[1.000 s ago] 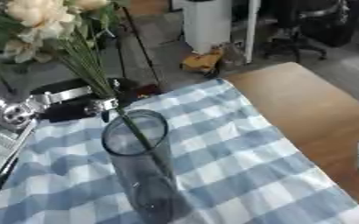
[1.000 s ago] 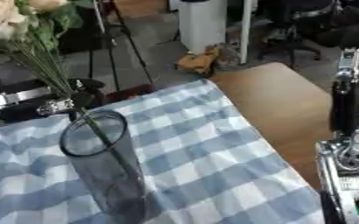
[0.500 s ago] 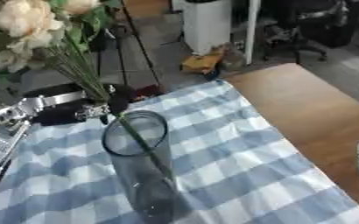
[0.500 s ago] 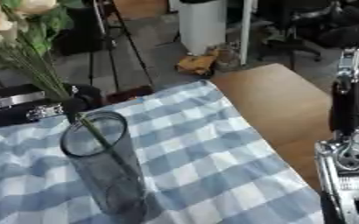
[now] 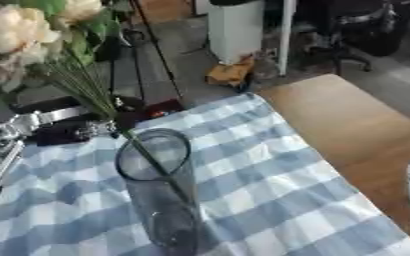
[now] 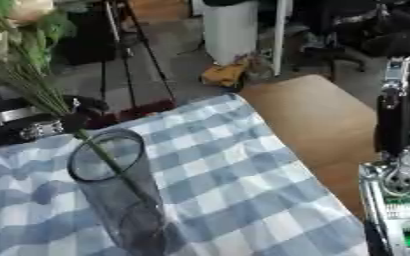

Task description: Arrange flowers into the vase.

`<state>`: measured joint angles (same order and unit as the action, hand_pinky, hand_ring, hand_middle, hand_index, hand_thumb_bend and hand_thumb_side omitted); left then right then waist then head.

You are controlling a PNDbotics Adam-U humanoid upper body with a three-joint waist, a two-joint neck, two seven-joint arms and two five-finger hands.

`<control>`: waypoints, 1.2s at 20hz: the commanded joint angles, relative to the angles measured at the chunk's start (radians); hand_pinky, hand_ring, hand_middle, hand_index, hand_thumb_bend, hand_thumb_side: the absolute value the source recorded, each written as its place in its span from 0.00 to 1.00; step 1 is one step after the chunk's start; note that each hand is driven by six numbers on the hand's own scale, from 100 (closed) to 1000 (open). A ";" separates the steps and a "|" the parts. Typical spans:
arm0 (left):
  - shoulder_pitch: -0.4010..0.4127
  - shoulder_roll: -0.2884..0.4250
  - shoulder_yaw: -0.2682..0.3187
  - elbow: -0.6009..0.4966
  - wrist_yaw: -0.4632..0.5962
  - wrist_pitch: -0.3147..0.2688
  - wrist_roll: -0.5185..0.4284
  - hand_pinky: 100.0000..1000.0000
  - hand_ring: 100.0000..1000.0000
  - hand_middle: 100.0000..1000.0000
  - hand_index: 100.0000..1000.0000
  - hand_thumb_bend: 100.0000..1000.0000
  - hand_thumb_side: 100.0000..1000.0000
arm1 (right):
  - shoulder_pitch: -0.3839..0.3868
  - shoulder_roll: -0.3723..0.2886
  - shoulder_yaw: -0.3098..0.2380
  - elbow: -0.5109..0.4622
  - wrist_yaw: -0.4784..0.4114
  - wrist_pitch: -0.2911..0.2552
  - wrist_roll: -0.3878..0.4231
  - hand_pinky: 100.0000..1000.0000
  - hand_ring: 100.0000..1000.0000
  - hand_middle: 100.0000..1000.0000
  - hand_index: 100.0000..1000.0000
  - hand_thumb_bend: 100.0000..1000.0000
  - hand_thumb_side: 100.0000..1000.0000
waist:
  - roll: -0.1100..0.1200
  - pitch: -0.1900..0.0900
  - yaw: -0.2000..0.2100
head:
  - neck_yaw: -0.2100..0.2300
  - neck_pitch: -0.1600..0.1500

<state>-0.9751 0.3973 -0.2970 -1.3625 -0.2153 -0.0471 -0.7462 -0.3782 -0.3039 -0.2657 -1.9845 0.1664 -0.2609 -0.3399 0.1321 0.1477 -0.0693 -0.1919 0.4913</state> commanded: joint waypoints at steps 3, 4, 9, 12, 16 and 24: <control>-0.010 0.038 0.021 -0.023 -0.005 -0.002 0.008 0.69 0.94 0.95 1.00 0.34 1.00 | -0.010 -0.012 -0.008 -0.016 0.006 -0.001 -0.003 0.81 0.83 0.47 0.79 0.00 0.77 | -0.012 -0.013 0.001 | -0.002 -0.010; -0.009 0.039 0.021 -0.024 -0.005 -0.003 0.008 0.69 0.94 0.95 1.00 0.34 1.00 | -0.010 -0.012 -0.008 -0.016 0.006 -0.001 -0.003 0.81 0.83 0.47 0.79 0.00 0.77 | -0.012 -0.013 0.001 | -0.002 -0.010; -0.002 0.048 0.024 -0.031 -0.004 -0.009 0.000 0.71 0.95 0.97 1.00 0.39 1.00 | -0.010 -0.013 -0.008 -0.016 0.006 0.000 -0.004 0.81 0.83 0.47 0.79 0.00 0.77 | -0.012 -0.013 0.002 | -0.003 -0.013; 0.002 0.054 0.028 -0.035 -0.007 -0.014 -0.007 0.71 0.95 0.97 1.00 0.42 1.00 | -0.010 -0.013 -0.009 -0.016 0.006 0.000 -0.004 0.81 0.83 0.47 0.79 0.00 0.77 | -0.012 -0.014 0.002 | -0.003 -0.015; 0.010 0.065 0.031 -0.035 -0.013 -0.020 -0.018 0.72 0.96 0.97 1.00 0.47 1.00 | -0.010 -0.013 -0.009 -0.016 0.006 0.000 -0.005 0.81 0.83 0.47 0.79 0.00 0.78 | -0.012 -0.013 0.003 | -0.004 -0.017; 0.024 0.082 0.039 -0.032 -0.019 -0.029 -0.029 0.72 0.96 0.98 1.00 0.50 1.00 | -0.010 -0.014 -0.009 -0.016 0.006 0.000 -0.006 0.81 0.83 0.47 0.79 0.00 0.78 | -0.012 -0.011 0.005 | -0.006 -0.017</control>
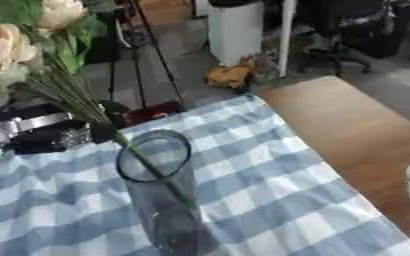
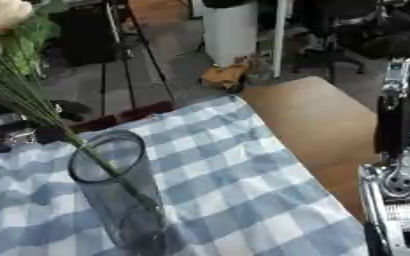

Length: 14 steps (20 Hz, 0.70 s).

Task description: Arrange flowers into the vase.

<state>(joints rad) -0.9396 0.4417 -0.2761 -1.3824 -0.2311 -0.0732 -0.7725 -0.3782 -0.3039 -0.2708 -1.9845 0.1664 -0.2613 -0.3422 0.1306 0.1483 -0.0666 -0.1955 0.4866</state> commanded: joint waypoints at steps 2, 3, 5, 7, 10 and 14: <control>-0.007 0.043 0.019 -0.011 -0.004 -0.003 -0.004 0.72 0.96 0.98 1.00 0.50 1.00 | -0.011 -0.015 -0.004 -0.016 0.006 0.000 -0.004 0.81 0.83 0.47 0.79 0.00 0.77 | -0.010 -0.011 0.002 | -0.003 -0.013; -0.004 0.046 0.020 -0.010 -0.004 -0.004 -0.005 0.72 0.96 0.98 1.00 0.50 1.00 | -0.011 -0.015 -0.004 -0.016 0.006 0.000 -0.005 0.81 0.83 0.47 0.79 0.00 0.77 | -0.010 -0.011 0.002 | -0.003 -0.014; 0.000 0.052 0.022 -0.010 -0.003 -0.005 -0.007 0.72 0.96 0.98 1.00 0.50 1.00 | -0.011 -0.015 -0.004 -0.016 0.006 0.000 -0.006 0.81 0.83 0.47 0.79 0.00 0.77 | -0.010 -0.011 0.003 | -0.004 -0.014; 0.005 0.058 0.023 -0.010 -0.002 -0.005 -0.010 0.72 0.96 0.98 1.00 0.50 1.00 | -0.011 -0.015 -0.004 -0.016 0.006 0.001 -0.007 0.81 0.83 0.47 0.79 0.00 0.77 | -0.010 -0.010 0.004 | -0.004 -0.014; 0.016 0.070 0.027 -0.010 -0.001 -0.007 -0.019 0.72 0.96 0.98 1.00 0.50 1.00 | -0.011 -0.016 -0.005 -0.016 0.006 0.001 -0.008 0.81 0.83 0.47 0.79 0.00 0.77 | -0.010 -0.009 0.005 | -0.005 -0.014; 0.033 0.095 0.033 -0.010 -0.001 -0.006 -0.032 0.72 0.96 0.97 1.00 0.50 1.00 | -0.012 -0.017 -0.006 -0.016 0.007 0.001 -0.011 0.81 0.83 0.47 0.79 0.00 0.77 | -0.011 -0.009 0.007 | -0.005 -0.013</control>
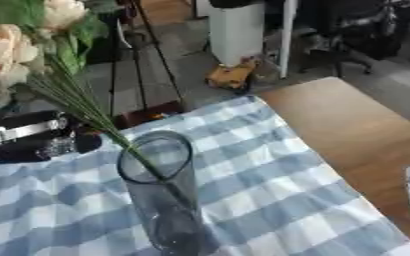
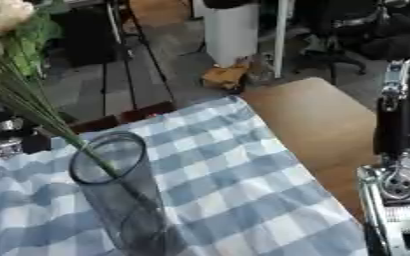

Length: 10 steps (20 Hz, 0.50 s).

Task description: Arrange flowers into the vase.

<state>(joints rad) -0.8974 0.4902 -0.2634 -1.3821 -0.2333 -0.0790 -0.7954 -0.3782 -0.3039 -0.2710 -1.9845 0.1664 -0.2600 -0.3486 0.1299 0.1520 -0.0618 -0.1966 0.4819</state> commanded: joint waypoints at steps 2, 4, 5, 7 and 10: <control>0.000 0.059 0.024 -0.011 0.002 0.001 -0.014 0.73 0.95 0.97 1.00 0.50 1.00 | -0.011 -0.017 -0.006 -0.016 0.008 0.000 -0.006 0.81 0.83 0.47 0.79 0.00 0.77 | -0.010 -0.012 0.003 | -0.005 -0.008; 0.012 0.072 0.030 -0.014 0.002 0.003 -0.020 0.72 0.95 0.97 1.00 0.43 1.00 | -0.011 -0.018 -0.006 -0.016 0.008 0.000 -0.007 0.81 0.83 0.47 0.79 0.00 0.79 | -0.011 -0.012 0.004 | -0.005 -0.006; 0.019 0.079 0.034 -0.017 0.002 0.005 -0.021 0.72 0.95 0.96 1.00 0.50 1.00 | -0.011 -0.019 -0.007 -0.016 0.009 -0.001 -0.008 0.81 0.83 0.47 0.79 0.00 0.78 | -0.012 -0.011 0.004 | -0.005 -0.005; 0.037 0.092 0.045 -0.026 0.005 0.009 -0.024 0.72 0.95 0.96 1.00 0.50 1.00 | -0.012 -0.019 -0.008 -0.016 0.009 -0.001 -0.010 0.81 0.83 0.47 0.79 0.00 0.78 | -0.014 -0.010 0.005 | -0.006 -0.004; 0.073 0.113 0.066 -0.057 0.012 0.013 -0.033 0.72 0.95 0.96 1.00 0.49 1.00 | -0.013 -0.020 -0.010 -0.016 0.011 -0.002 -0.014 0.81 0.83 0.47 0.79 0.00 0.78 | -0.015 -0.008 0.006 | -0.005 -0.001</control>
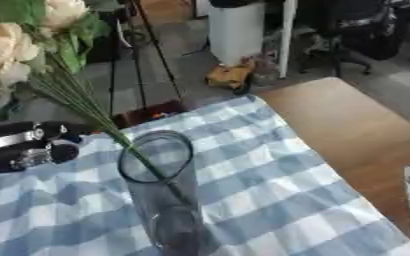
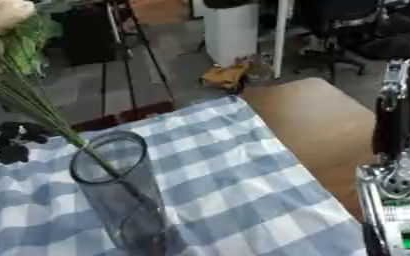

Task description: Arrange flowers into the vase.

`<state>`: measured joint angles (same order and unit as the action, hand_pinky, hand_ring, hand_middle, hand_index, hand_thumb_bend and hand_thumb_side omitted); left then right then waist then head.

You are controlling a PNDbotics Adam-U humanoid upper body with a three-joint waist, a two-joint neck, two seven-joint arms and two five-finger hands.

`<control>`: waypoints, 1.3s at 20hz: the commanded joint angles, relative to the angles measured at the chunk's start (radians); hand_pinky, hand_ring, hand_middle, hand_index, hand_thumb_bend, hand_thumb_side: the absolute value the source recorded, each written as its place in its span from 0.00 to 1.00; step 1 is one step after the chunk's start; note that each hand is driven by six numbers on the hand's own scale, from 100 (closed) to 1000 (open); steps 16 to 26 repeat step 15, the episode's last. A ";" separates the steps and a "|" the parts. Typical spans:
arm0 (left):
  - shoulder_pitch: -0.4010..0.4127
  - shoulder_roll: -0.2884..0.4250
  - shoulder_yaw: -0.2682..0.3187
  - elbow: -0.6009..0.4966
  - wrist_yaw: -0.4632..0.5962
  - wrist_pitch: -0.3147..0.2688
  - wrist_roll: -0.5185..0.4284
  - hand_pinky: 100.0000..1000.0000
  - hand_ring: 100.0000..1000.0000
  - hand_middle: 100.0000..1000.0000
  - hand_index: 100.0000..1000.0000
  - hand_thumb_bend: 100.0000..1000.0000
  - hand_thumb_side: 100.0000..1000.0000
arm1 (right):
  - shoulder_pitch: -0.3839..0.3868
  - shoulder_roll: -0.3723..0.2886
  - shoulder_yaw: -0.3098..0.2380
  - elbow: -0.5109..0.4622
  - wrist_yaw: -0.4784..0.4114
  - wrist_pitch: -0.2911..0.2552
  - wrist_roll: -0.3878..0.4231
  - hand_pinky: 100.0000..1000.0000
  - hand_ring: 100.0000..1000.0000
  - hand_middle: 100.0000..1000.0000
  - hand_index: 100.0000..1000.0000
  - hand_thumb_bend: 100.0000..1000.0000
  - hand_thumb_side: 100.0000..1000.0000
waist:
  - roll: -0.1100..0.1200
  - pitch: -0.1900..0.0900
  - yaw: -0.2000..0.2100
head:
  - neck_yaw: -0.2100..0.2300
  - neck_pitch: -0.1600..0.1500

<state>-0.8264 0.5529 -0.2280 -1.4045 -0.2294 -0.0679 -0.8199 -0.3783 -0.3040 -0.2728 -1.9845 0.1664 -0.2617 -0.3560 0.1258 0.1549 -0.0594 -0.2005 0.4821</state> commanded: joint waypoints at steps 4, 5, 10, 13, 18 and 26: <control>0.063 0.068 0.082 -0.120 0.029 0.008 -0.014 0.70 0.93 0.94 1.00 0.46 1.00 | -0.013 -0.021 -0.011 -0.016 0.013 -0.001 -0.011 0.81 0.83 0.47 0.79 0.00 0.78 | -0.012 -0.009 0.010 | 0.019 0.006; 0.076 0.071 0.095 -0.143 0.034 0.011 -0.014 0.70 0.93 0.93 1.00 0.45 1.00 | -0.013 -0.021 -0.011 -0.016 0.014 -0.001 -0.012 0.81 0.83 0.47 0.79 0.00 0.78 | -0.013 -0.008 0.012 | 0.024 0.007; 0.137 0.085 0.160 -0.254 0.037 0.031 -0.009 0.64 0.88 0.87 1.00 0.41 1.00 | -0.012 -0.022 -0.014 -0.016 0.016 -0.002 -0.016 0.81 0.83 0.47 0.79 0.00 0.78 | -0.017 -0.005 0.020 | 0.038 0.010; 0.162 0.071 0.201 -0.318 0.061 0.034 0.030 0.55 0.80 0.78 0.89 0.35 1.00 | -0.013 -0.023 -0.015 -0.016 0.017 -0.003 -0.019 0.81 0.82 0.47 0.79 0.00 0.78 | -0.020 -0.004 0.023 | 0.037 0.011; 0.180 0.055 0.224 -0.359 0.093 0.034 0.081 0.48 0.74 0.73 0.87 0.33 1.00 | -0.014 -0.023 -0.016 -0.016 0.017 -0.004 -0.020 0.81 0.82 0.47 0.79 0.00 0.78 | -0.022 -0.002 0.024 | 0.037 0.012; 0.180 0.055 0.224 -0.359 0.093 0.034 0.081 0.48 0.74 0.73 0.87 0.33 1.00 | -0.014 -0.023 -0.016 -0.016 0.017 -0.004 -0.020 0.81 0.82 0.47 0.79 0.00 0.78 | -0.022 -0.002 0.024 | 0.037 0.012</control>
